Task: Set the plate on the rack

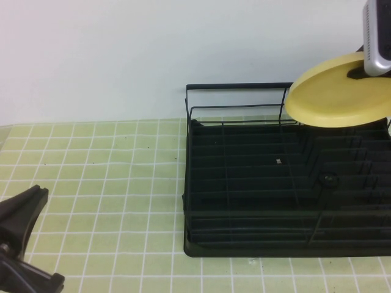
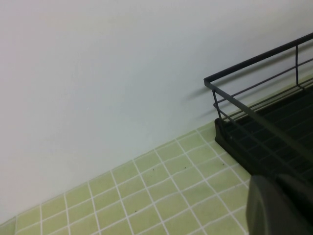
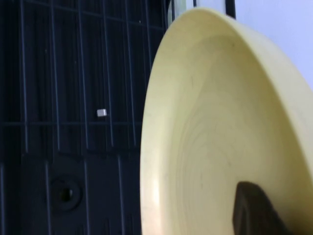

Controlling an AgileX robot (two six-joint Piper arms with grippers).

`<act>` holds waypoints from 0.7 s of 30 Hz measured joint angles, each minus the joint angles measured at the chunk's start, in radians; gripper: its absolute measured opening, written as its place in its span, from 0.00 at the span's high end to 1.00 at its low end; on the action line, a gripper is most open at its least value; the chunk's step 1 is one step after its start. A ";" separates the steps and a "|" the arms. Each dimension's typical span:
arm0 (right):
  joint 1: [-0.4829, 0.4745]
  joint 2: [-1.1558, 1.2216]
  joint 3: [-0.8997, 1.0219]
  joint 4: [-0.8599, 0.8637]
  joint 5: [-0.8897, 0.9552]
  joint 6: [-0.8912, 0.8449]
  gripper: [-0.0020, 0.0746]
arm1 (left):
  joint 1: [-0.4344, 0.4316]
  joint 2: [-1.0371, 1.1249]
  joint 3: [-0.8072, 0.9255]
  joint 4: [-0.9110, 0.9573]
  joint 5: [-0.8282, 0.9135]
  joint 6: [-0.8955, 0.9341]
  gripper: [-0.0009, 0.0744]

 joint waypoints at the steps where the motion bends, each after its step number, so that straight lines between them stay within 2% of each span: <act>1: 0.000 0.006 0.000 0.000 0.000 0.002 0.98 | 0.000 0.000 0.000 0.000 0.000 0.000 0.99; 11: 0.000 0.059 0.000 -0.001 -0.002 0.010 0.98 | 0.000 0.000 0.004 0.000 -0.004 0.000 0.99; 21: 0.000 0.135 0.000 -0.049 0.002 0.091 0.97 | 0.000 0.000 0.041 0.072 0.034 -0.017 0.99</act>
